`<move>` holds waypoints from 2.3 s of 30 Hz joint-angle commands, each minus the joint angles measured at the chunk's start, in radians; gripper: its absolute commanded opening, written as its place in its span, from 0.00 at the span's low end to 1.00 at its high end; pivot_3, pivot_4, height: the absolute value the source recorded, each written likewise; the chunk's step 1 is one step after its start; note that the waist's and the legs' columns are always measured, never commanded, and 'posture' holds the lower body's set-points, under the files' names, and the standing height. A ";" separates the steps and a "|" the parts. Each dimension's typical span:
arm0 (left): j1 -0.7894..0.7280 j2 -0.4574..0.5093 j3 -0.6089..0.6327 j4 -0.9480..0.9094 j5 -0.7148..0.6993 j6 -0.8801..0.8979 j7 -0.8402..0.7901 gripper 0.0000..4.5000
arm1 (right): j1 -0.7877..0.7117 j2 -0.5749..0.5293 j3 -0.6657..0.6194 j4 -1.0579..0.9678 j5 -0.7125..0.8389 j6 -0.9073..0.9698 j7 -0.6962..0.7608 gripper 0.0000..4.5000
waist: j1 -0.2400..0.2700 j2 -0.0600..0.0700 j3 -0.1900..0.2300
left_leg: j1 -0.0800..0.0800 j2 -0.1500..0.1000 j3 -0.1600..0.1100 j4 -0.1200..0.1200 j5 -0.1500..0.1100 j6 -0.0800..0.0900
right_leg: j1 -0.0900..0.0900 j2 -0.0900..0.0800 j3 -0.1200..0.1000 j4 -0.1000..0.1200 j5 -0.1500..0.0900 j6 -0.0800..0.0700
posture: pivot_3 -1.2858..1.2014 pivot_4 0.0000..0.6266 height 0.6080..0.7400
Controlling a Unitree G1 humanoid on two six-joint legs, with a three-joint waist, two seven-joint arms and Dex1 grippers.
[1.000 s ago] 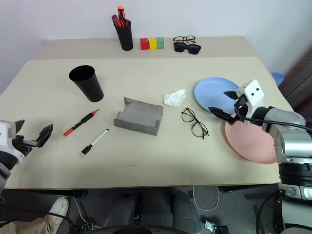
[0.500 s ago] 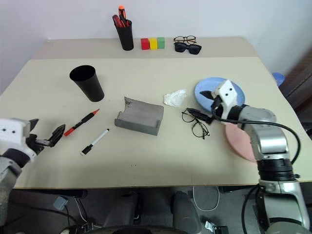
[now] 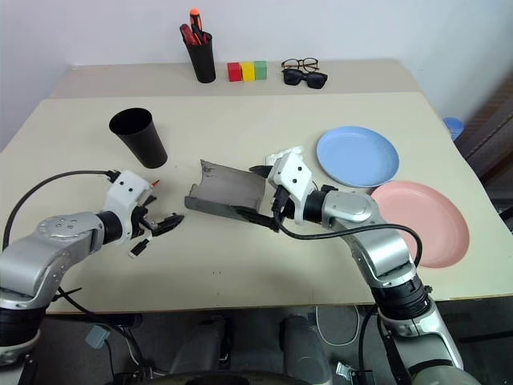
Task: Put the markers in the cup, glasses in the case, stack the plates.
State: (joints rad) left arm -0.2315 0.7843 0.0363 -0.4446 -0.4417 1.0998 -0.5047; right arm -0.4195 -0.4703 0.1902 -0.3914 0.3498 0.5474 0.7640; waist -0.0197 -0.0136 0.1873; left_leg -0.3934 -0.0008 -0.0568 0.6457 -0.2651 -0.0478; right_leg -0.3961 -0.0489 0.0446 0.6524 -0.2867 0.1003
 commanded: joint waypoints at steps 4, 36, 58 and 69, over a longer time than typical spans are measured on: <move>-0.006 0.056 -0.005 -0.018 -0.033 0.159 -0.024 0.82 | -0.010 0.014 0.011 -0.031 0.014 -0.002 0.001 1.00 | 0.001 0.000 0.000 | 0.000 0.000 0.000 0.000 0.000 0.000 | 0.001 0.000 0.000 0.000 0.000 0.000 | 0.52 0.24 1.00; -0.482 -0.337 0.256 0.655 0.322 -1.098 0.348 0.02 | -0.316 0.421 0.085 0.360 -0.171 -0.158 -0.242 1.00 | 0.003 -0.002 -0.001 | -0.016 -0.003 0.000 0.005 0.003 -0.004 | -0.018 -0.002 0.000 0.009 0.001 0.001 | 0.52 0.24 1.00; -0.330 -0.261 0.353 0.533 0.019 -1.035 0.159 0.57 | -0.279 0.419 0.085 0.295 -0.174 -0.145 -0.223 1.00 | -0.027 -0.002 -0.001 | -0.017 -0.002 0.001 0.004 0.003 -0.005 | -0.022 -0.002 0.000 0.014 0.001 0.001 | 0.52 0.24 1.00; 0.070 0.162 0.278 0.152 -0.112 -0.295 0.012 0.99 | -0.277 0.411 0.077 0.296 -0.167 -0.143 -0.204 1.00 | -0.028 -0.002 0.000 | -0.015 -0.002 -0.001 0.003 0.004 -0.006 | -0.021 0.000 0.001 0.015 0.001 0.000 | 0.52 0.24 1.00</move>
State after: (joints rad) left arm -0.1506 0.9311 0.3304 -0.2495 -0.5461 0.7424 -0.4906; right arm -0.6858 -0.0653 0.2672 -0.0577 0.1708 0.4115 0.5563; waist -0.0480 -0.0156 0.1868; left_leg -0.4082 -0.0022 -0.0576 0.6492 -0.2612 -0.0538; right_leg -0.4175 -0.0489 0.0454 0.6675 -0.2860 0.1006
